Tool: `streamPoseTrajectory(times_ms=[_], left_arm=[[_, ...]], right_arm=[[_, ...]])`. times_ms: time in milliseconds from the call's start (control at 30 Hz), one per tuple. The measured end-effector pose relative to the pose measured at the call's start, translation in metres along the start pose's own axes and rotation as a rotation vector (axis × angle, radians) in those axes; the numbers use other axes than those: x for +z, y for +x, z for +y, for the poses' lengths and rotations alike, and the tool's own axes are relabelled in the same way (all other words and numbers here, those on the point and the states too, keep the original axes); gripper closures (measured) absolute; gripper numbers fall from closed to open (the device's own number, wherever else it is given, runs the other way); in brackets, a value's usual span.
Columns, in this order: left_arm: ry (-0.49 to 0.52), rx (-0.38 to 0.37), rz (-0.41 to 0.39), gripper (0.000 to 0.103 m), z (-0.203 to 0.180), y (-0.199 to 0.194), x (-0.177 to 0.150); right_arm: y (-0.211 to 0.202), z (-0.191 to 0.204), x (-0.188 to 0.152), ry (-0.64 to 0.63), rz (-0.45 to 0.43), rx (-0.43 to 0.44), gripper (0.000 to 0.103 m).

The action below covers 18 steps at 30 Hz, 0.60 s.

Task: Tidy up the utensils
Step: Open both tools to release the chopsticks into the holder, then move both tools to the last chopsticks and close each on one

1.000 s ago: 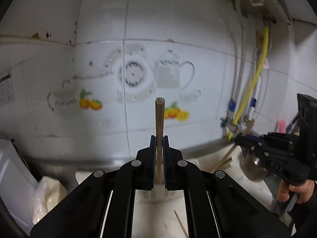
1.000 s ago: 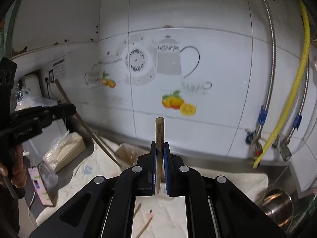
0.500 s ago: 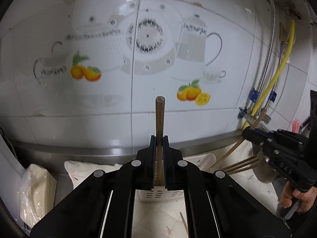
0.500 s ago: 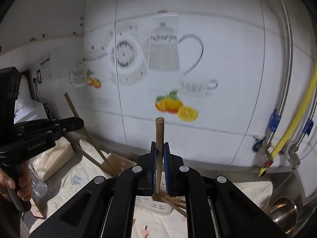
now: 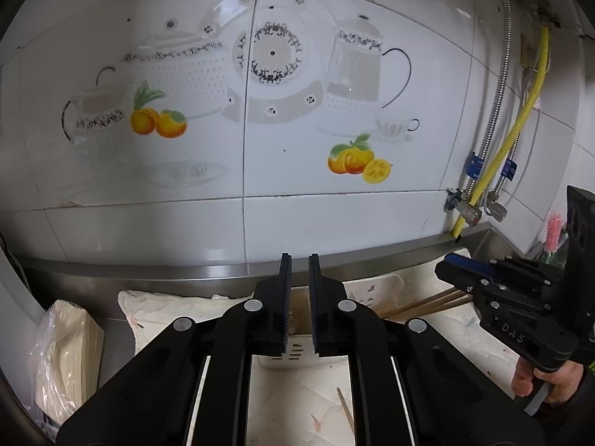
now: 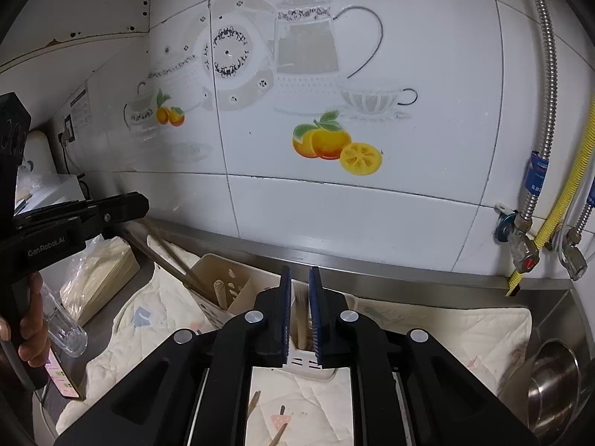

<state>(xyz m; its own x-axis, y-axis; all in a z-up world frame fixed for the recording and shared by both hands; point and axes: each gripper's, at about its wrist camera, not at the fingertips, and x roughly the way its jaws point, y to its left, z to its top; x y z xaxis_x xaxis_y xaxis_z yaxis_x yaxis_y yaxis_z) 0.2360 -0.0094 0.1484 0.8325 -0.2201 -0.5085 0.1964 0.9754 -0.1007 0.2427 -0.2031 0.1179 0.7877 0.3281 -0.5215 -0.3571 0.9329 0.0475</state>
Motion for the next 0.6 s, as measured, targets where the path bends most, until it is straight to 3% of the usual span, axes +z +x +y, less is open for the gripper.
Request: streamPoseTrajectory(times_ms=[100, 233, 333, 600], left_arm=[[0.000, 0.005, -0.021, 0.078, -0.001, -0.011, -0.001], [0.000, 0.000, -0.043, 0.077, -0.004, -0.028, -0.007], [0.001, 0.002, -0.059, 0.071, -0.006, -0.043, -0.017], [-0.008, -0.003, -0.055, 0.055, -0.012, -0.075, -0.067]], right_arm=[[-0.011, 0.002, -0.001, -0.005, -0.019, -0.006, 0.080], [-0.029, 0.005, -0.006, -0.012, -0.040, -0.009, 0.074], [-0.042, 0.010, -0.017, -0.016, -0.046, -0.005, 0.069], [-0.066, 0.030, -0.072, -0.043, -0.023, -0.013, 0.057]])
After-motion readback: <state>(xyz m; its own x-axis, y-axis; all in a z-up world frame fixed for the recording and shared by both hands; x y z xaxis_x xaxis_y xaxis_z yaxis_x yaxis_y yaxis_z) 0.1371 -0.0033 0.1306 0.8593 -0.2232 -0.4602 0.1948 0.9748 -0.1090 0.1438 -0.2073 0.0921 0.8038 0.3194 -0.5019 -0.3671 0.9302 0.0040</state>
